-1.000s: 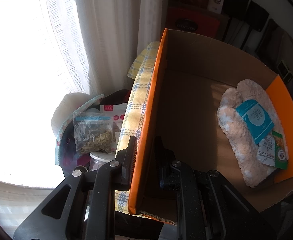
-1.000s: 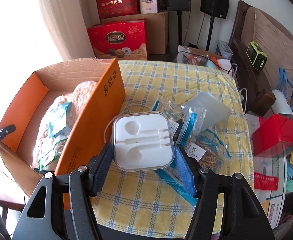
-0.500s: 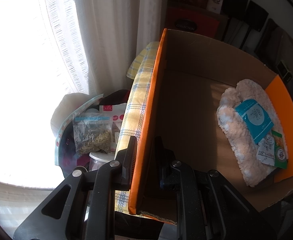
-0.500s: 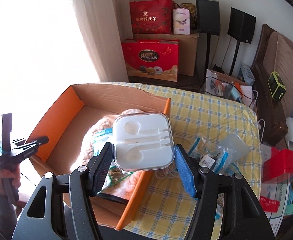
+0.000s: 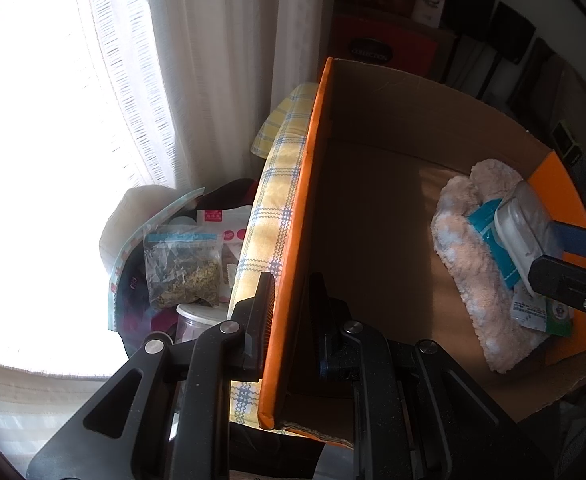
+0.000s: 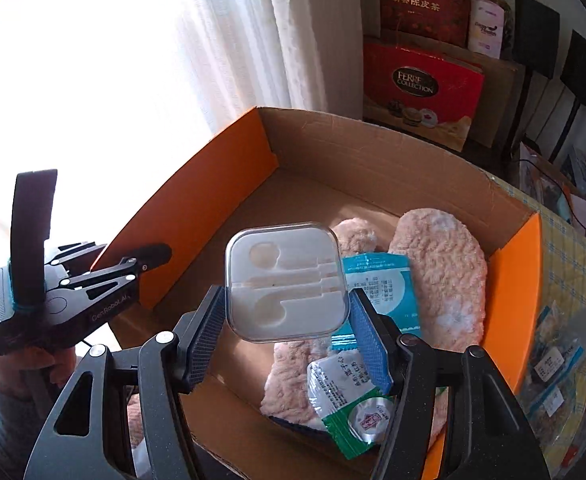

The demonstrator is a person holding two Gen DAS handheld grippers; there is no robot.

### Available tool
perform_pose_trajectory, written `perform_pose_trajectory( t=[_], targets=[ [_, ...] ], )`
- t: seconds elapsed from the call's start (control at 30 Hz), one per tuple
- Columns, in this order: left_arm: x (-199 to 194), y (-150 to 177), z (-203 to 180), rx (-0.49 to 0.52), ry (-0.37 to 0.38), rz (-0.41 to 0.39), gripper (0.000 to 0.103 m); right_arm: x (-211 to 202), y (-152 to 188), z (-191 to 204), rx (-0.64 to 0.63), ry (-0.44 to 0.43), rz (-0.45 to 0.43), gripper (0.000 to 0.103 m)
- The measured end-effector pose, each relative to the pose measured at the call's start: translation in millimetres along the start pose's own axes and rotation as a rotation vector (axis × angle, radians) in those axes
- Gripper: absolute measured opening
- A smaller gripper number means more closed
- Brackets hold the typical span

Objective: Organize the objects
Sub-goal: 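Carry the earphone case with the right gripper over the box, then lower the earphone case beside the mitt and open the right gripper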

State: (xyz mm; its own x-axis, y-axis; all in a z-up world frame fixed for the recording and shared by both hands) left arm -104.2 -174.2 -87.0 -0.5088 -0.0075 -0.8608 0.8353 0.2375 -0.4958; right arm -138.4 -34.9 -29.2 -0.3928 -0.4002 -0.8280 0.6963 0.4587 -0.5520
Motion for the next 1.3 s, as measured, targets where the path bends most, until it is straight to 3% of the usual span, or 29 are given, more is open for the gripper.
perform_pose_trajectory(
  t=[0.3,0.7,1.3],
  targets=[
    [1.9,-2.6,-1.8,-0.006,0.005,0.001,0.015,33.3,8.9,33.3,-0.075,-0.036,0.075,0.064],
    [4.9,1.2,-1.1,-0.002,0.002,-0.001,0.015,48.8,19.1,43.1,-0.067,-0.049,0.095,0.064],
    [4.0,1.6,0.6,-0.003,0.002,-0.002,0.015,28.1,18.8,39.4,-0.071,-0.009,0.054,0.064]
  ],
)
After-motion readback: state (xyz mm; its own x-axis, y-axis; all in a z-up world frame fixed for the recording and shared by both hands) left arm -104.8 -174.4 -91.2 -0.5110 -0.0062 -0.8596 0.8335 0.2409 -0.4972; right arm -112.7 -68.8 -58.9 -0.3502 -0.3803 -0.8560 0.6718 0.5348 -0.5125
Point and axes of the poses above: each gripper's, at about its wrist camera, not at the fingertips, and x roughly the way its jaws point, z to its left, y to its underside, the point moved 5 cm from there along x, roughly the way its jaws point, and after that the axes turned 5 degrees about -x, right-handed, at the moved point
